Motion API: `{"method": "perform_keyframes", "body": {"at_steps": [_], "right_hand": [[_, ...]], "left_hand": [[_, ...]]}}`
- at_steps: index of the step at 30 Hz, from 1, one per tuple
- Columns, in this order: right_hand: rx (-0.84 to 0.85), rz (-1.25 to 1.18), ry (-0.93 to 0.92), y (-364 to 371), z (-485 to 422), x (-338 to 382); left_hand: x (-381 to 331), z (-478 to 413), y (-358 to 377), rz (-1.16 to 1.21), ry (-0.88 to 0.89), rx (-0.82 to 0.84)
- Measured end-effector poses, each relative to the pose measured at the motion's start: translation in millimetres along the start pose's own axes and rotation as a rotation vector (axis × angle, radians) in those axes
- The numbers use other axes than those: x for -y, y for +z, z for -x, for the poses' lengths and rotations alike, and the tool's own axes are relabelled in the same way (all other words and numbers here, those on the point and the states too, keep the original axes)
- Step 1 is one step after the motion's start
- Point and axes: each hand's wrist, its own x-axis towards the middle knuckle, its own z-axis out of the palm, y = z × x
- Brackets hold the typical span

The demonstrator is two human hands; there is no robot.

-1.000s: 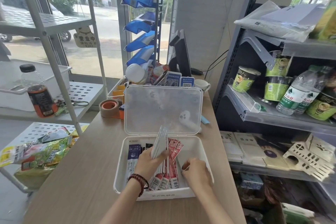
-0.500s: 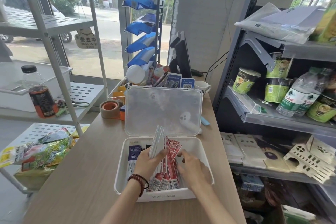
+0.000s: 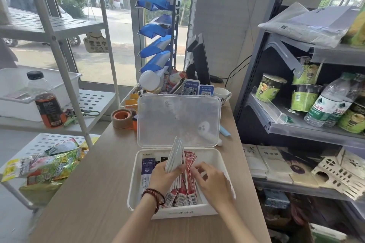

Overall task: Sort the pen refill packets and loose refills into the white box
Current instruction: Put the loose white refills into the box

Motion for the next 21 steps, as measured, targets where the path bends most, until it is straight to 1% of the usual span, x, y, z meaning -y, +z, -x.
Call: {"method": "perform_keyframes", "body": {"at_steps": [3,8,11,14,17,21], "right_hand": [[0.007,0.0,-0.061,-1,3,1],[0.0,-0.011,-0.01,-1,4,0],[-0.044,-0.028,0.106,-2,3,1],[-0.095,-0.036,0.231,-2,3,-1],[-0.025,0.012,0.321,3,1,-4],[0.087,0.132,0.413,8,-2,-10]], "left_hand": [[0,1,0,-0.015,-0.007,0.041],[1,3,1,0.0,0.001,0.074],[-4,6,2,0.065,-0.006,0.132],[-10,9,2,0.055,0.01,0.126],[-9,9,2,0.034,0.016,0.096],[-6,7,2,0.011,0.022,0.103]]}}
